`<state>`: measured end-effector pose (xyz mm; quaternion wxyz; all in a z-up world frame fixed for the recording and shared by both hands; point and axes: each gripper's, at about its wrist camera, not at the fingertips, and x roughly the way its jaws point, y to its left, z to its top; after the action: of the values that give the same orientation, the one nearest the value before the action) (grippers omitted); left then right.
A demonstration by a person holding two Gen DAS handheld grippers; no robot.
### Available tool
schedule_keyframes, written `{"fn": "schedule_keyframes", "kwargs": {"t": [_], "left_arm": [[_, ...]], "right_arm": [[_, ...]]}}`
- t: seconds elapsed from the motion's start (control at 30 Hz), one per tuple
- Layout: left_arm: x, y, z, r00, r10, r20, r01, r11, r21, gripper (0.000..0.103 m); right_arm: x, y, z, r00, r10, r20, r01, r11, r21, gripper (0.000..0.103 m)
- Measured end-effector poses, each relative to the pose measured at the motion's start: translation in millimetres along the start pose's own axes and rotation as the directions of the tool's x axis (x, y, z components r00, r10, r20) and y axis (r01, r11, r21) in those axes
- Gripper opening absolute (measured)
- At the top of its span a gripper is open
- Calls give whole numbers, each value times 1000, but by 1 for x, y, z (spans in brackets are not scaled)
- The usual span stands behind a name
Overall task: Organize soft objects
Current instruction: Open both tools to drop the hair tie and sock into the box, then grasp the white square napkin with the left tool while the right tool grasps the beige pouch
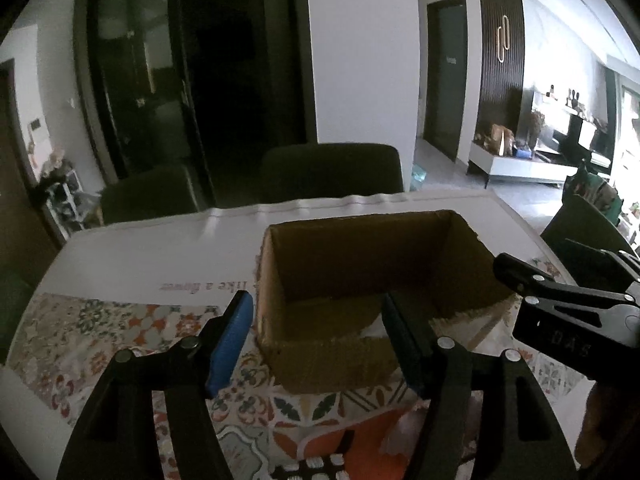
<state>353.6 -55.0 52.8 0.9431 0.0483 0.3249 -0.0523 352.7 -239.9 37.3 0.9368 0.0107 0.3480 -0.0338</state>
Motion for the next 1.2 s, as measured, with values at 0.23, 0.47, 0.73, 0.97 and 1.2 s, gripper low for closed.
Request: {"fn": "schedule_keyframes", "kwargs": {"t": [0.23, 0.47, 0.73, 0.97, 1.2], "left_arm": [[-46, -9, -21, 998, 16, 53, -16, 1000, 8, 67], [-88, -16, -50, 993, 42, 107, -43, 999, 11, 82], [-112, -24, -99, 996, 31, 88, -34, 999, 28, 85], [-115, -30, -137, 999, 16, 42, -17, 1000, 24, 85], [-114, -34, -169, 1000, -6, 4, 5, 1000, 27, 85]], "right_arm": [[-38, -14, -26, 1000, 18, 17, -19, 998, 66, 84], [-78, -22, -53, 997, -23, 76, 18, 997, 68, 84], [-107, -17, -103, 995, -46, 93, 48, 999, -17, 84], [-117, -17, -144, 997, -34, 72, 37, 999, -32, 84], [-114, -18, -179, 999, -21, 25, 21, 999, -24, 84]]}}
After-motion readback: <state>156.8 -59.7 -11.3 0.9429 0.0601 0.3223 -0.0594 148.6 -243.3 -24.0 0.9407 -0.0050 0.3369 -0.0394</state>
